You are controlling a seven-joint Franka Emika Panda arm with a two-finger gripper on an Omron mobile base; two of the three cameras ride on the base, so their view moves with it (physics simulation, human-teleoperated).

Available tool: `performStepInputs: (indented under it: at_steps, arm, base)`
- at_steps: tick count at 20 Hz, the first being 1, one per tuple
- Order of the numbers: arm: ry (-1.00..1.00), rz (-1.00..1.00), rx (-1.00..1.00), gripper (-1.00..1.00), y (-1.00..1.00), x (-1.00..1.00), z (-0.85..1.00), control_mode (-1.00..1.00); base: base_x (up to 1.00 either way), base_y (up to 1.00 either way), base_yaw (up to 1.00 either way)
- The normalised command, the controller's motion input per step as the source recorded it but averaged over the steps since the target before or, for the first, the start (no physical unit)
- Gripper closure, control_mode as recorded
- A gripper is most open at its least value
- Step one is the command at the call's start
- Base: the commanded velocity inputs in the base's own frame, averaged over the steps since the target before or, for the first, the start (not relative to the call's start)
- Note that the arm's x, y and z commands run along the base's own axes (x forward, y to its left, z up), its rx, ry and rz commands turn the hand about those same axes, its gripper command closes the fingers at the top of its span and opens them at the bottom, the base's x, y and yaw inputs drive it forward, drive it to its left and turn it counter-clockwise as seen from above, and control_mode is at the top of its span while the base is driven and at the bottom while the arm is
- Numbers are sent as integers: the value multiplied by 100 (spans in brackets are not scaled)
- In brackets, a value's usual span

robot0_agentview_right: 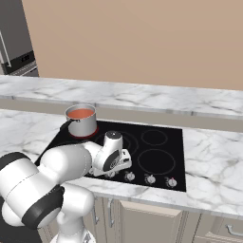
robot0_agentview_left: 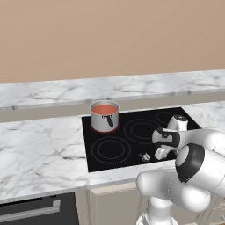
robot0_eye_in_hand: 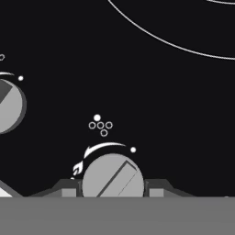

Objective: Wait until the marinara sauce is simmered to a deep red color and then turn off the stove.

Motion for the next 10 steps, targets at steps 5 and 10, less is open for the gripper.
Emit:
performStepInputs:
  at_steps: [5, 10]
  arm:
    - [0, 0, 0, 100, 0, 0, 0, -100]
    - [0, 0, 0, 100, 0, 0, 0, -100]
  base:
    - [0, 0, 0]
    - [0, 0, 0]
